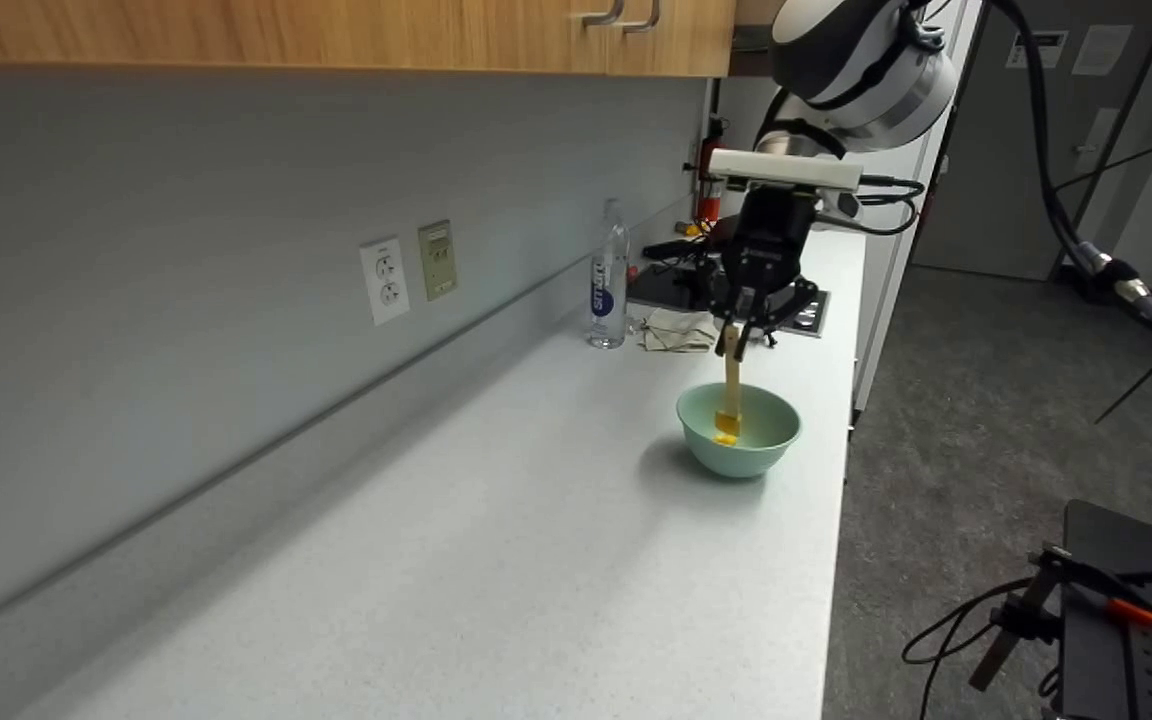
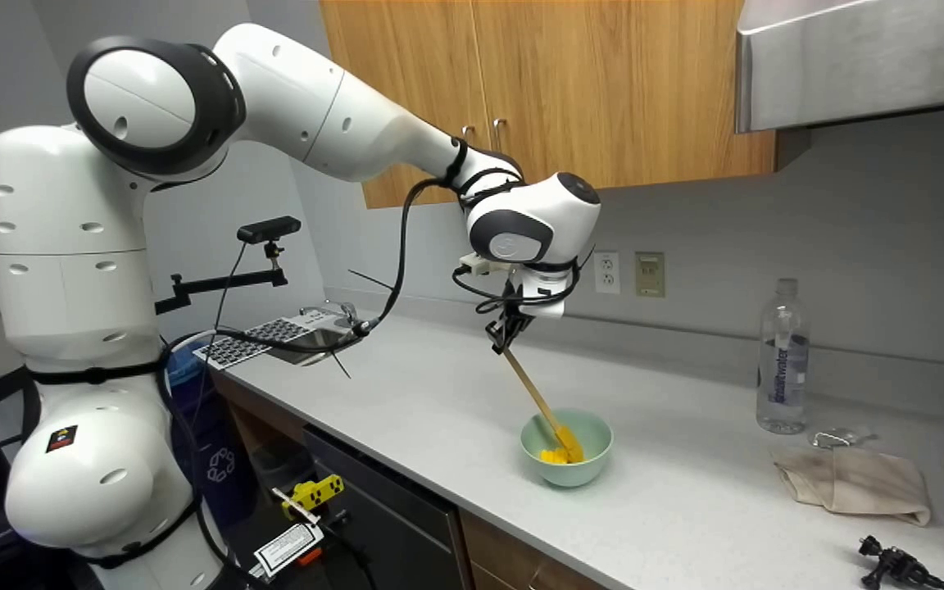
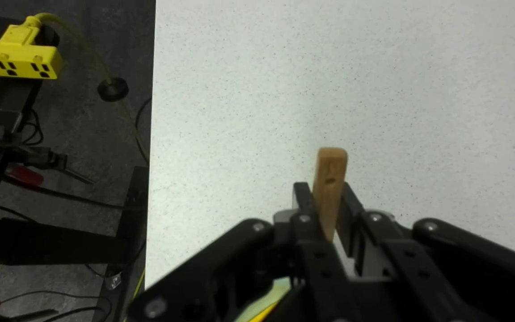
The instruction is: Use the ladle to stir in the bow
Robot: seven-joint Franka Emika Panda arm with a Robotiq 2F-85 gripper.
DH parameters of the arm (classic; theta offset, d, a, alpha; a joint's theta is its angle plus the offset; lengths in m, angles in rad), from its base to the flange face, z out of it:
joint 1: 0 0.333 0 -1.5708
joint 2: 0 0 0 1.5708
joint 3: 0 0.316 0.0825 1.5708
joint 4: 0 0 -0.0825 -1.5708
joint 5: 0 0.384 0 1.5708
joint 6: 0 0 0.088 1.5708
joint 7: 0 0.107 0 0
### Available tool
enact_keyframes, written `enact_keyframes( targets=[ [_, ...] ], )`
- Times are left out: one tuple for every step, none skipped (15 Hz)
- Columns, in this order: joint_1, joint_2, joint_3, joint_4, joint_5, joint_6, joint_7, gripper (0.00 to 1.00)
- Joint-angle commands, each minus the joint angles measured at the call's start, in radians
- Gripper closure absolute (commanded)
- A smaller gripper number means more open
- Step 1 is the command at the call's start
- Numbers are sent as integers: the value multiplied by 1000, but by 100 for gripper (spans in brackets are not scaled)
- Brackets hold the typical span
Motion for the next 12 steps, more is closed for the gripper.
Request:
enact_keyframes(
  targets=[
    [-15,-12,3,4,60,-25,-39,96],
    [-15,-12,2,6,69,-26,-42,96],
    [-17,-13,0,8,79,-29,-45,96],
    [-19,-13,0,9,89,-33,-50,96],
    [-22,-15,-2,10,100,-37,-53,96],
    [-22,-16,-3,11,108,-39,-56,96],
    [-24,-18,-4,11,114,-42,-57,96],
    [-21,-20,-7,11,104,-40,-49,96],
    [-16,-23,-11,11,81,-32,-32,96],
    [-10,-28,-14,8,54,-15,-14,96],
    [-5,-35,-17,5,29,-2,0,96],
    [-4,-40,-18,4,11,5,9,96]
  ],
)
